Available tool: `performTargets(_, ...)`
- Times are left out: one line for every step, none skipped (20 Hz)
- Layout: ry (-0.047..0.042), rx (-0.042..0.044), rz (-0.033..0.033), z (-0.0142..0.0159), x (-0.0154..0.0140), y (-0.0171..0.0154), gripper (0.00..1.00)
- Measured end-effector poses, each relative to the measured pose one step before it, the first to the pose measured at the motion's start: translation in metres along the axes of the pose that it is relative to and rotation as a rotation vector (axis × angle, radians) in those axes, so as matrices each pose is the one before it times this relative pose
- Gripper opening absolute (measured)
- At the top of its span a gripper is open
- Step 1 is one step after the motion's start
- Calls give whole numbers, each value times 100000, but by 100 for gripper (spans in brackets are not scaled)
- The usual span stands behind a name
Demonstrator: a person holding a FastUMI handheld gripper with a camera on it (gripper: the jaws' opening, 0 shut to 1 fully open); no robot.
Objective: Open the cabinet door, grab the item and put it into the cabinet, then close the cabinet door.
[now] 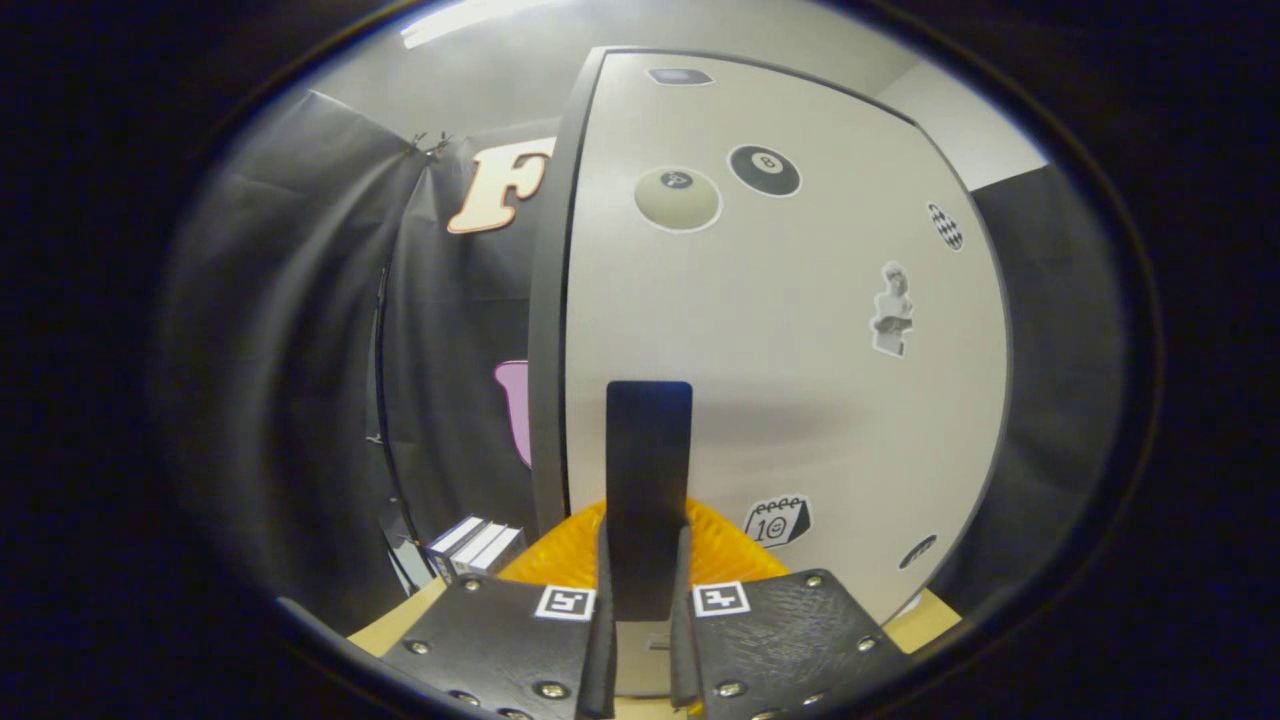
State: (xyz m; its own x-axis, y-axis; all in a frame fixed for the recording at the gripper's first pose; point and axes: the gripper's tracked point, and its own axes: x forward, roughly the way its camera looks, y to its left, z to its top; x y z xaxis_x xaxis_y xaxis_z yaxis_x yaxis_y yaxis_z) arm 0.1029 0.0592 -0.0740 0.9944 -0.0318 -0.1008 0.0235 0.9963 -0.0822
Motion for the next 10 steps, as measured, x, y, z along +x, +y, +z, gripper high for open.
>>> performTargets(21, -911, -10, 67, -194, -145, 21)
performTargets(335, -521, 361, -144, -260, -13, 21)
performTargets(-82, 266, 606, 57, -438, -63, 21)
performTargets(69, -73, 808, 102, -629, -6, 21)
performTargets(259, -385, 668, 193, -676, -18, 21)
performTargets(40, -381, 437, -114, -245, -123, 21)
performTargets(12, -473, 276, 26, -507, -103, 21)
performTargets(-7, -410, 153, 75, -792, -109, 21)
performTargets(68, -145, 60, 87, -704, -79, 21)
performTargets(107, 298, 39, -5, -789, -273, 21)
